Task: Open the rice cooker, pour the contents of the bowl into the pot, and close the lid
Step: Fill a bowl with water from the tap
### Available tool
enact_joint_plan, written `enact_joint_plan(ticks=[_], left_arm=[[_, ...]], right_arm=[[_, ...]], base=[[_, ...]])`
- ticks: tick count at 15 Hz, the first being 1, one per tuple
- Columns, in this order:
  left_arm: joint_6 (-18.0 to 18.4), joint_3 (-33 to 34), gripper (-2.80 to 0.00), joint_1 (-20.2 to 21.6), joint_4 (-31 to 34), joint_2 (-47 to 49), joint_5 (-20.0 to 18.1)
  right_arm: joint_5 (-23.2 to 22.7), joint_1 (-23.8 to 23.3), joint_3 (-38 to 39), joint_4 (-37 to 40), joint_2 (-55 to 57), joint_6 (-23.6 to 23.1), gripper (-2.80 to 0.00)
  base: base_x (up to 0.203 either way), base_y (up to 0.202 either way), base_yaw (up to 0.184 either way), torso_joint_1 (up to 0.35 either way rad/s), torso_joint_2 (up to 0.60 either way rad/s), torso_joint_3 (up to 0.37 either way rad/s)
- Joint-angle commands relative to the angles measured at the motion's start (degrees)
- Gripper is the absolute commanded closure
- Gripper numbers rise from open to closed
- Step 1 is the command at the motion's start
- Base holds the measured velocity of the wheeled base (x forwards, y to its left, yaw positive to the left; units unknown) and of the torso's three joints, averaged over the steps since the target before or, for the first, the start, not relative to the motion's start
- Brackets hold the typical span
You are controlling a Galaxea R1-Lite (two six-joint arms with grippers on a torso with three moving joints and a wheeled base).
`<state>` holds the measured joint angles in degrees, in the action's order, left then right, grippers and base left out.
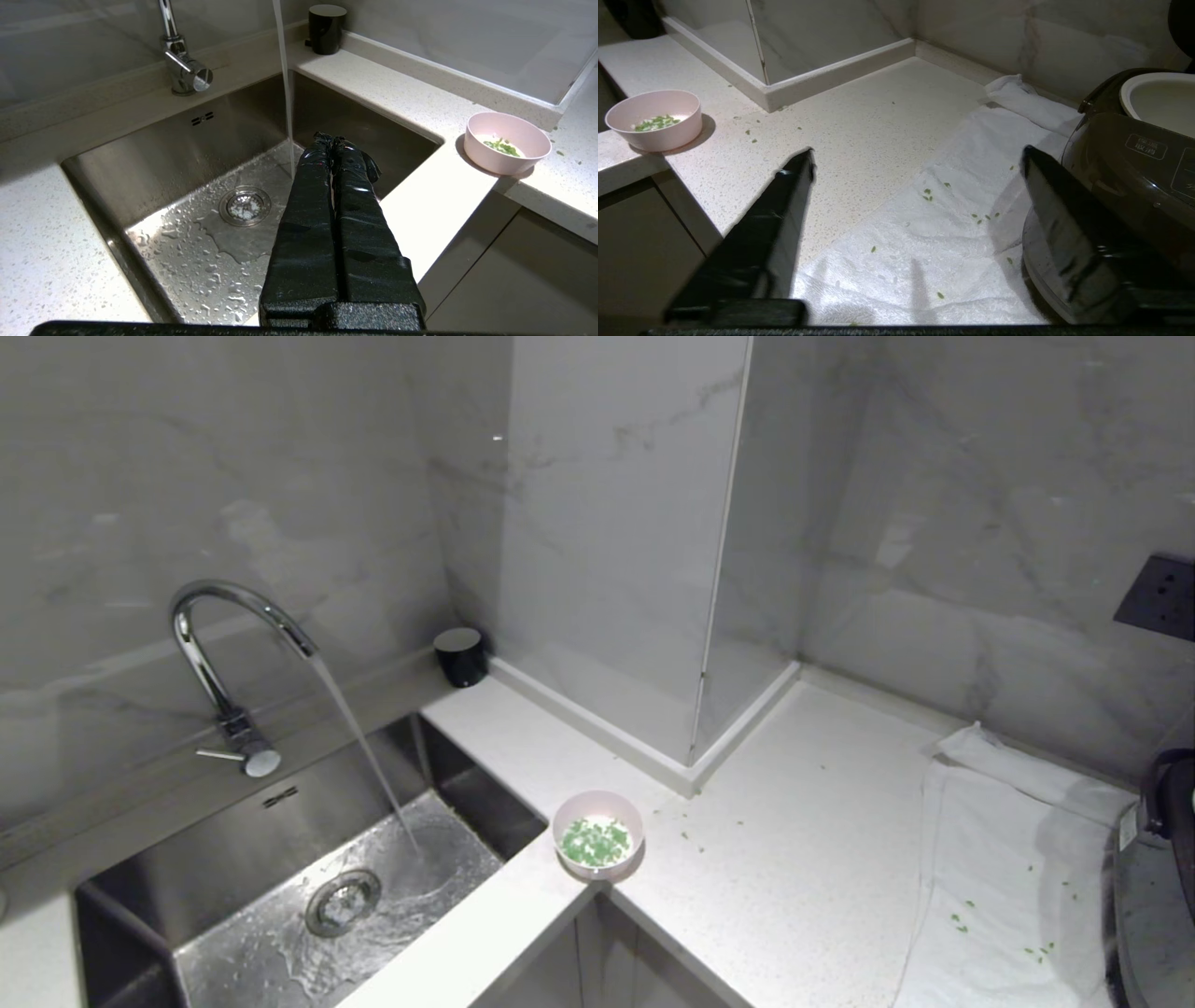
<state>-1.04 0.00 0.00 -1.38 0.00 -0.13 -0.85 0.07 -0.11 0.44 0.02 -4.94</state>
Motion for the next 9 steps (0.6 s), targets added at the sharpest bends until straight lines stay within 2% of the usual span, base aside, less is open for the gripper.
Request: enact_joint_plan(ticks=[1, 5, 9], left_arm=[[0.1, 0.4, 0.0, 0.0, 0.1, 0.0, 0.0], [0.1, 0.4, 0.0, 0.0, 0.1, 0.0, 0.0], [1.0, 0.4, 0.0, 0.2, 0.0, -0.1, 0.0]], right_arm=[[0.1, 0.0, 0.0, -0.1, 0.0, 1.0, 0.0], [0.4, 0.0, -0.1, -0.1, 0.0, 4.1, 0.0], [0.6, 0.0, -0.1, -0.1, 0.0, 4.6, 0.0]], base=[[0.0, 0.0, 0.0, 0.0, 0.0, 0.0], [0.0, 0.0, 0.0, 0.0, 0.0, 0.0], [0.0, 0.0, 0.0, 0.0, 0.0, 0.0]])
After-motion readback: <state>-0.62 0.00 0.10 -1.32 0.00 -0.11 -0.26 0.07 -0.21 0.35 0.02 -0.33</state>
